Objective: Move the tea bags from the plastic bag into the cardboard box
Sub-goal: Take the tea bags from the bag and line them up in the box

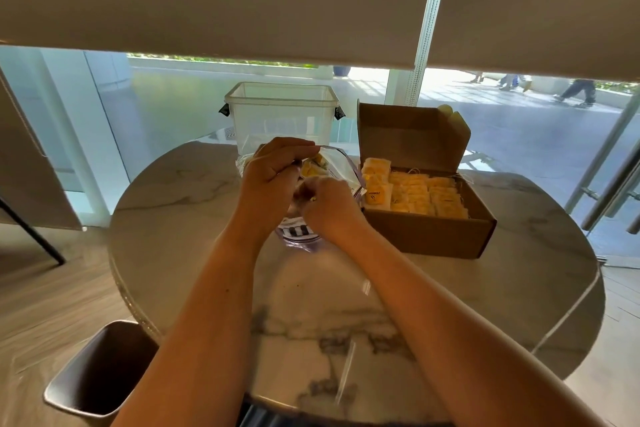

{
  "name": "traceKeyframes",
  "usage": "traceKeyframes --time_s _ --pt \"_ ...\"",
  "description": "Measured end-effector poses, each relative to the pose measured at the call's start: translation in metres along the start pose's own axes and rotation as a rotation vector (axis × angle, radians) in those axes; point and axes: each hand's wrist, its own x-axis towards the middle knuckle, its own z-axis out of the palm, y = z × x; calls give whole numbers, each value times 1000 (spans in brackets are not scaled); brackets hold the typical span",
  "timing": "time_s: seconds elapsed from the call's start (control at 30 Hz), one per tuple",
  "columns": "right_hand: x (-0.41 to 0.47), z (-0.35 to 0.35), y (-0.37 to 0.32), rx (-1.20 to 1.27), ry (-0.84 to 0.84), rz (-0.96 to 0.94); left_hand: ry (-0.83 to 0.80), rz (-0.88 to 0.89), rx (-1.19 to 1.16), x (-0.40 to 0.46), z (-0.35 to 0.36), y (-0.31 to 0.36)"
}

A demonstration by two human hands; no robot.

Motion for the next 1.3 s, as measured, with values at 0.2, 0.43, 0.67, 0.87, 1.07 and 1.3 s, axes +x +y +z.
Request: traceKeyframes --time_s 0.2,0.43,0.67,0.87,1.07,1.3 --pt "-19 -51 -11 371 348 71 195 154 234 -1 -1 0" --pt "-17 -49 -10 296 579 -102 -19 -7 -62 -10 14 23" --pt "-17 -53 -8 514 344 -91 61 -158 -152 -5 12 24" --pt "-16 -66 -4 793 191 109 47 -189 -200 -4 13 25" --pt "-17 -68 -2 835 130 136 -22 -162 -158 -5 15 24" --pt "-17 -93 14 776 269 148 -27 -225 -155 -6 14 22"
